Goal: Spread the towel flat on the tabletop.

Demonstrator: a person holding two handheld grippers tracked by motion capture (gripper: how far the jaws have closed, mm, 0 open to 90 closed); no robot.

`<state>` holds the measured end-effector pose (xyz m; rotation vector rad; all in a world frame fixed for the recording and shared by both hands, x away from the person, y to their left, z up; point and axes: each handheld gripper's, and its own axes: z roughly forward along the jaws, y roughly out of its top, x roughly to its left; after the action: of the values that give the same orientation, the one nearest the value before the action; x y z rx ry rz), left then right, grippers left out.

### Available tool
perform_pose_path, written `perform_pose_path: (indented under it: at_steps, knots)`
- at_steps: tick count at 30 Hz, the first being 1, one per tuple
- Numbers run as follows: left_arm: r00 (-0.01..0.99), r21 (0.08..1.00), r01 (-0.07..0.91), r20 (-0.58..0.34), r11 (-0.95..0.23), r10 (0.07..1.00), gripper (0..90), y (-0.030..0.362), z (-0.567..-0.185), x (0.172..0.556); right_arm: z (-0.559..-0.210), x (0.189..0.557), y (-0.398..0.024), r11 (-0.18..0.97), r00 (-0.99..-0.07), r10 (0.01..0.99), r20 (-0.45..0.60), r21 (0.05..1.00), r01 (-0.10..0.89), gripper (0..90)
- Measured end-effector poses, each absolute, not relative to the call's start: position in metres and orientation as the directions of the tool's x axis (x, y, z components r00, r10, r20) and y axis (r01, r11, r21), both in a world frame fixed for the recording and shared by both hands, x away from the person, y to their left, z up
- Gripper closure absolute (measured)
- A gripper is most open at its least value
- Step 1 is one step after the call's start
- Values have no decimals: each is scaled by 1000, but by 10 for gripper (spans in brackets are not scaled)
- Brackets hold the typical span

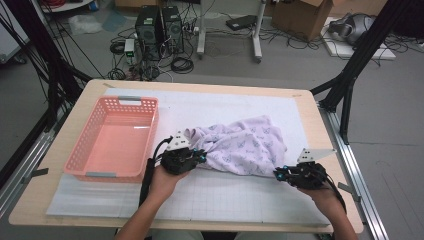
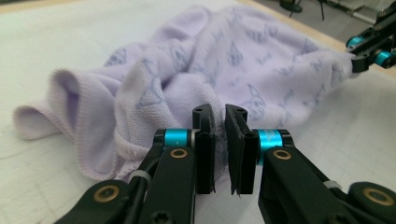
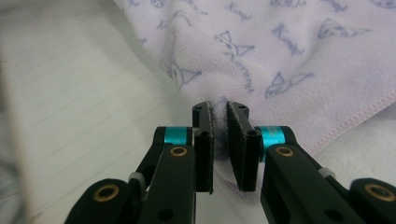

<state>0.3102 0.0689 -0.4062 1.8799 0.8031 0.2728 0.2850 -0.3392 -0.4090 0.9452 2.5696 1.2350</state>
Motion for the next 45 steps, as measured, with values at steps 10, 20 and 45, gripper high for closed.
perform_pose_path:
  at_steps: [10, 20, 45]
  knots:
    - [696, 879, 397, -100, -265, 711, 819, 60, -404, 341, -405, 317, -334, 373, -728, 670, 142, 784, 496, 788]
    - [554, 870, 440, -68, -222, 830, 828, 53, -422, 386, -421, 372, -320, 273, -587, 800, 128, 794, 544, 783]
    - [695, 902, 363, -95, -234, 713, 547, 72, -414, 318, -406, 354, -333, 181, -471, 879, 80, 857, 483, 630]
